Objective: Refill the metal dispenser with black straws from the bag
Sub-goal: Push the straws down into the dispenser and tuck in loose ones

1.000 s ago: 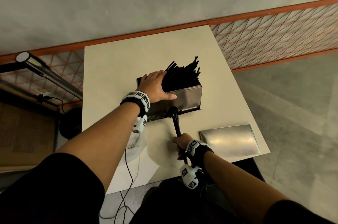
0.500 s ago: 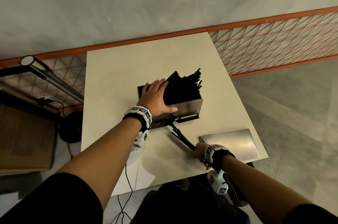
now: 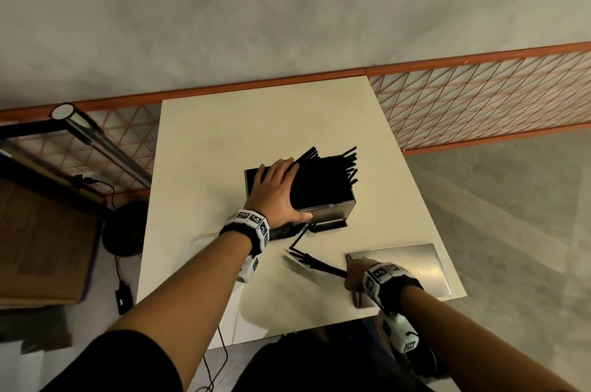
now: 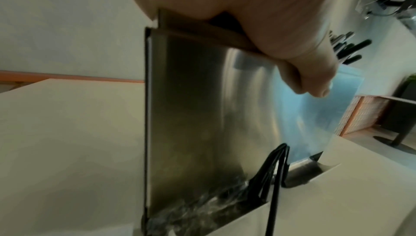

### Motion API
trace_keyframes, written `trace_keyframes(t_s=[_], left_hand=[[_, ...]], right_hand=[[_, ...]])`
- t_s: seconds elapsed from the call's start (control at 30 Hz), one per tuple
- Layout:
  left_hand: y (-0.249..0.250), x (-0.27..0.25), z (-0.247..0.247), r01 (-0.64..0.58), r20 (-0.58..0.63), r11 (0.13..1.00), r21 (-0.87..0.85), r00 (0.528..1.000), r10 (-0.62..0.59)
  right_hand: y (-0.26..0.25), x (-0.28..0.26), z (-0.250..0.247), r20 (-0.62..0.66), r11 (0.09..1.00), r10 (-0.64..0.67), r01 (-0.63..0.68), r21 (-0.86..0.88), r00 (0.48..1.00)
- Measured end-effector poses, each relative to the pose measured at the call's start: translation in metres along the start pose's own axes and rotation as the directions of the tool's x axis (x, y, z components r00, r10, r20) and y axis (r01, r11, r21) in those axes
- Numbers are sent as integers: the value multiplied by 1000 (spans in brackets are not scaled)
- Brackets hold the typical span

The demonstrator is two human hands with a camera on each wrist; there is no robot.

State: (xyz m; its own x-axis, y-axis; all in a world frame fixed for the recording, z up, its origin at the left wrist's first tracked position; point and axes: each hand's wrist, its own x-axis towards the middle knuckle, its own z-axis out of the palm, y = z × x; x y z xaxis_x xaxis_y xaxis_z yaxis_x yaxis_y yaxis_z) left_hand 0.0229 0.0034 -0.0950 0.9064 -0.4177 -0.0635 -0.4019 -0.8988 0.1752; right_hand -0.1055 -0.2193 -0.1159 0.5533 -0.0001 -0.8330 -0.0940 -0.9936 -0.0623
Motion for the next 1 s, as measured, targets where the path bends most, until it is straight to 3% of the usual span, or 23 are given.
trace_keyframes(t_s=[0.1, 0.2, 0.33, 0.4, 0.57, 0.7, 0.83, 0.93, 1.0], left_hand=[[-3, 2, -4, -19, 16, 997, -80, 1000, 20], [-7, 1, -9, -2, 11, 954, -300, 1000, 5], [-12, -9, -12, 46, -59, 739, -673, 992, -115], [-9, -18, -20, 30, -111, 657, -753, 979, -172], [1, -29, -19, -107, -215, 764, -636, 976, -42], [2, -26, -11, -22, -119, 924, -381, 993, -25], [-1, -24, 0, 79, -19, 944, -322, 996, -90], [0, -22, 9, 82, -68, 943, -322, 992, -109], [-1, -19, 11, 81, -122, 930, -359, 984, -133]], right_hand=[[-5, -17, -27, -124, 994, -52, 39, -107, 991], [-12, -37, -69, -236, 974, -113, 60, -220, 965], [-21, -65, -132, -352, 935, -188, 58, -349, 917], [-25, -76, -161, -398, 906, -231, 47, -421, 888], [-47, -83, -202, -453, 812, -336, 11, -583, 825], [-69, -81, -211, -397, 739, -384, 20, -673, 834], [-87, -65, -205, -357, 708, -405, 41, -706, 842], [-100, -48, -200, -355, 716, -403, 49, -697, 843], [-104, -44, -198, -370, 707, -458, 79, -703, 809]])
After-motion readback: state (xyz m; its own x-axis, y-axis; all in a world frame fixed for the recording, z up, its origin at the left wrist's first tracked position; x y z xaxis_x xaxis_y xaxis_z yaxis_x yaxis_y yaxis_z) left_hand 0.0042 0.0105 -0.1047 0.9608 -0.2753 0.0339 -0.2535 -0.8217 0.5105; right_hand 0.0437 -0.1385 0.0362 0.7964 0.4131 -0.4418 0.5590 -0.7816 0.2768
